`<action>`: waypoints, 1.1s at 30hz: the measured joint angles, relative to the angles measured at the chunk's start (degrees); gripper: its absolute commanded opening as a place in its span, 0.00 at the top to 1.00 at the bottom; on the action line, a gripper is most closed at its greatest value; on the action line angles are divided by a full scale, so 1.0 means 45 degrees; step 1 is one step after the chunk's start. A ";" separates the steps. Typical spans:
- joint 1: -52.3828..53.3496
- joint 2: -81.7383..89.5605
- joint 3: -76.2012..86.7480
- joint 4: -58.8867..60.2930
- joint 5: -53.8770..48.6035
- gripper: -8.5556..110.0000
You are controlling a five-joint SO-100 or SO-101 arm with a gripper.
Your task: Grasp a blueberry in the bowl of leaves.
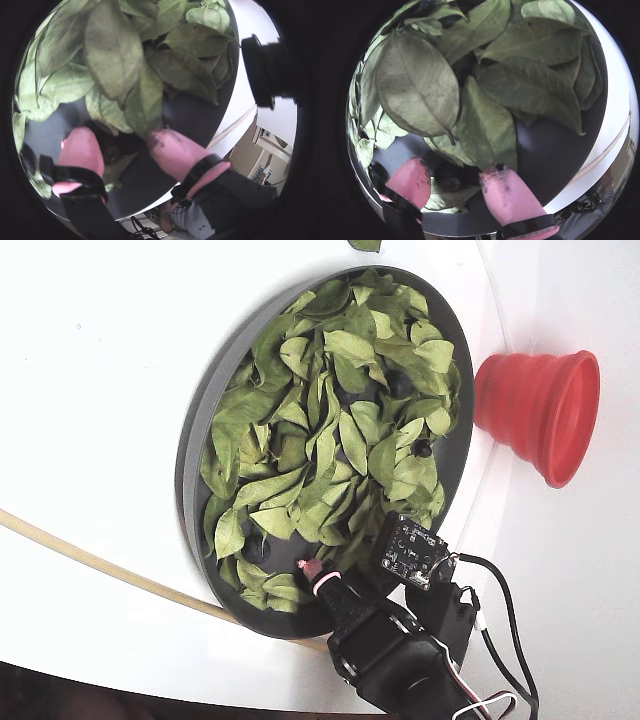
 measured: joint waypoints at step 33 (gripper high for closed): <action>-0.0391 -0.0527 0.0312 -0.0234 0.0332 0.82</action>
